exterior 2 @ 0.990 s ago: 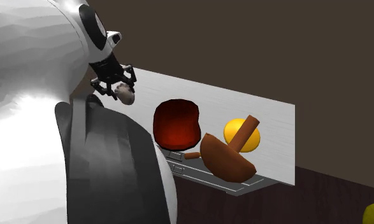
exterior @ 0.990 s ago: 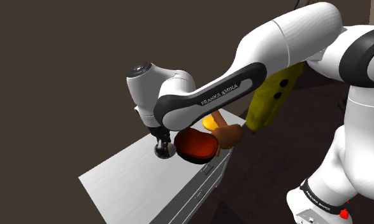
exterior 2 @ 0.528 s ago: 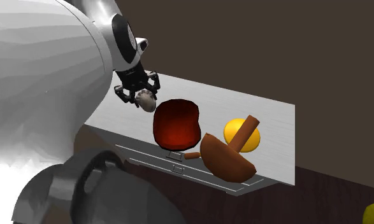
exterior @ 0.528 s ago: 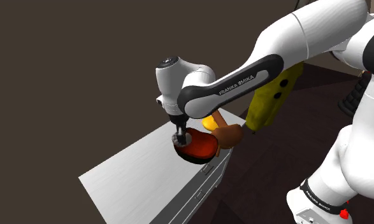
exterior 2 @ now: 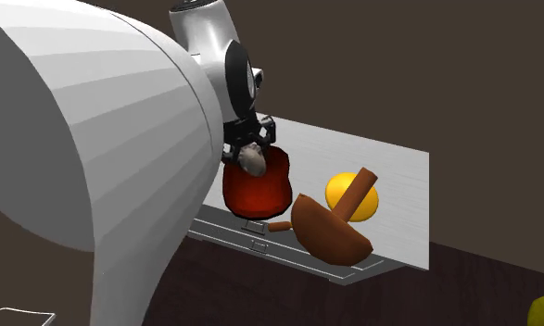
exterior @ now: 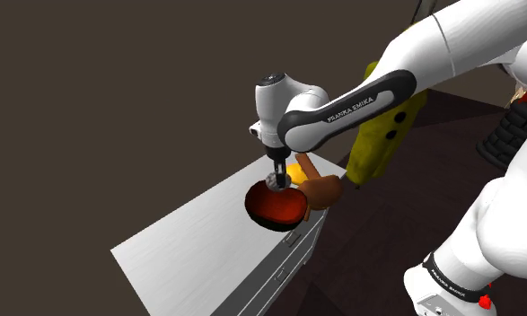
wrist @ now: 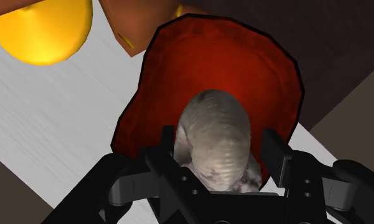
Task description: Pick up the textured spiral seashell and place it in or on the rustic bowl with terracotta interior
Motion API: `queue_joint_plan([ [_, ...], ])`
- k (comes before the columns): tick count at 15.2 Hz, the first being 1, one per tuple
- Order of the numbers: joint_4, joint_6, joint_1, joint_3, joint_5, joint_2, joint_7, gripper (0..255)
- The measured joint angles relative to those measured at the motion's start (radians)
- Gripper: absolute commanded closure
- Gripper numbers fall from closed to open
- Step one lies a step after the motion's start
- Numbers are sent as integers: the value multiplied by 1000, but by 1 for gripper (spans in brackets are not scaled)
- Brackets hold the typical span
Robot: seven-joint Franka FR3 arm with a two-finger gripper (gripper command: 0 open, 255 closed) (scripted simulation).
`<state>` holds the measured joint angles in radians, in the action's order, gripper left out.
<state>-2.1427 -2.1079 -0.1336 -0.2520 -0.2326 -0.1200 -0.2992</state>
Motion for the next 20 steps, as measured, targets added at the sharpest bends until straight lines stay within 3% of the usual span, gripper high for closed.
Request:
queue_joint_plan([
  [14, -55, -158, -1, 18, -62, -112, 51, 255],
  [20, -58, -168, -1, 20, -67, -119, 55, 255],
])
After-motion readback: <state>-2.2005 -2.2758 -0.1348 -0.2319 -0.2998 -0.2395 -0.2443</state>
